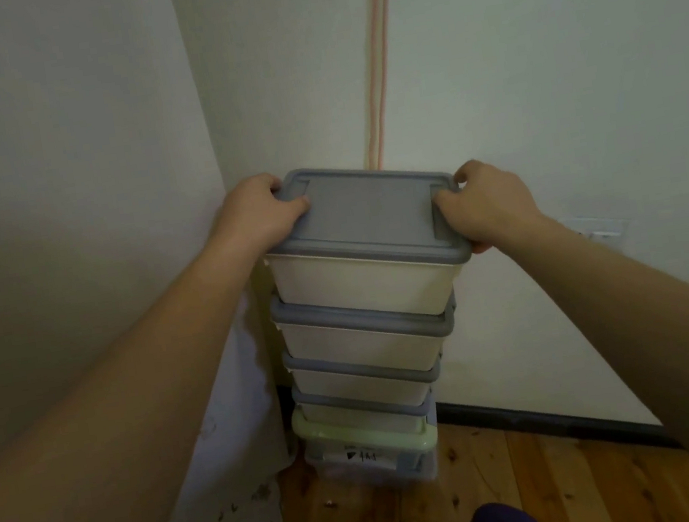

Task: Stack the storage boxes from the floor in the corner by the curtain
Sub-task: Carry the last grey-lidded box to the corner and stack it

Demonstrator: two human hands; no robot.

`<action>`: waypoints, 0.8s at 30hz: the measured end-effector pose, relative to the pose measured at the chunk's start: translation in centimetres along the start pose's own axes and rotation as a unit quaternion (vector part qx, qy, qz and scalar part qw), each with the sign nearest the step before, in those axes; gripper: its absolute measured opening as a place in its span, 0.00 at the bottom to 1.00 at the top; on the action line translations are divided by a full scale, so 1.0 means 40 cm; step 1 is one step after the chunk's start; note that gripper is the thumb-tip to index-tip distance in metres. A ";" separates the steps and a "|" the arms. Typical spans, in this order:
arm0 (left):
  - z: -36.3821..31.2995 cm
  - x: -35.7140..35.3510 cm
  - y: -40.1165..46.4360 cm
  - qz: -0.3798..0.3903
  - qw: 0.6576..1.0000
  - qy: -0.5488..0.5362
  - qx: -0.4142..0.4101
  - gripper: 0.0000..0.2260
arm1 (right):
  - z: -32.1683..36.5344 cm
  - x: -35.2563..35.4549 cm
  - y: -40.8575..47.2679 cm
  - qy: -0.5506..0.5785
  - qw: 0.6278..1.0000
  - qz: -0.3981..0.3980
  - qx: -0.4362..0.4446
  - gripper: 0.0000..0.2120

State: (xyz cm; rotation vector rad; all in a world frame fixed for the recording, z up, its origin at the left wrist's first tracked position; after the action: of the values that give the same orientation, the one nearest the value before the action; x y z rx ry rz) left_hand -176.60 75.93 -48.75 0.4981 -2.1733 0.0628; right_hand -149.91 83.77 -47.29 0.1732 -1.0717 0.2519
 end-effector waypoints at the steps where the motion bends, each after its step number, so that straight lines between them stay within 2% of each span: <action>1: -0.001 0.001 -0.001 0.001 1.000 0.007 -0.005 0.18 | -0.001 0.001 -0.001 -0.004 1.000 0.003 -0.002 0.17; 4: -0.007 0.006 -0.009 0.009 1.000 0.017 -0.014 0.18 | -0.001 0.001 -0.007 -0.020 1.000 0.009 -0.005 0.17; 8: -0.020 0.019 -0.022 0.022 0.999 0.035 -0.026 0.11 | 0.005 0.003 -0.017 -0.041 0.999 0.004 -0.003 0.13; 12: -0.022 0.025 -0.039 0.024 0.998 0.045 -0.029 0.18 | 0.017 0.005 -0.025 -0.066 0.998 0.013 -0.002 0.13; 15: -0.020 0.028 -0.050 0.030 0.997 0.057 -0.034 0.16 | 0.019 0.004 -0.033 -0.070 0.997 0.019 0.002 0.12; 19: -0.021 0.030 -0.055 0.029 0.997 0.064 -0.031 0.21 | 0.022 0.005 -0.041 -0.079 0.996 0.044 -0.002 0.11; 24: -0.027 0.023 -0.055 0.020 0.998 0.058 -0.030 0.21 | 0.030 0.020 -0.047 -0.059 0.996 0.072 -0.011 0.11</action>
State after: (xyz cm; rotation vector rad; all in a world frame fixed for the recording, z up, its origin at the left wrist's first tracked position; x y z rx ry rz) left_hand -175.47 73.84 -47.66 0.4078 -2.0654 0.0475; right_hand -150.02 81.75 -46.07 0.0913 -1.2060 0.3621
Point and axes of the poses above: each hand's wrist, its own y-axis towards the middle knuckle, its own x-axis out of the back of the hand, z = x × y, the point moved 2 cm from there along y, towards the middle knuckle, and after that the axes turned 12 degrees about z, right-handed, at the moved point
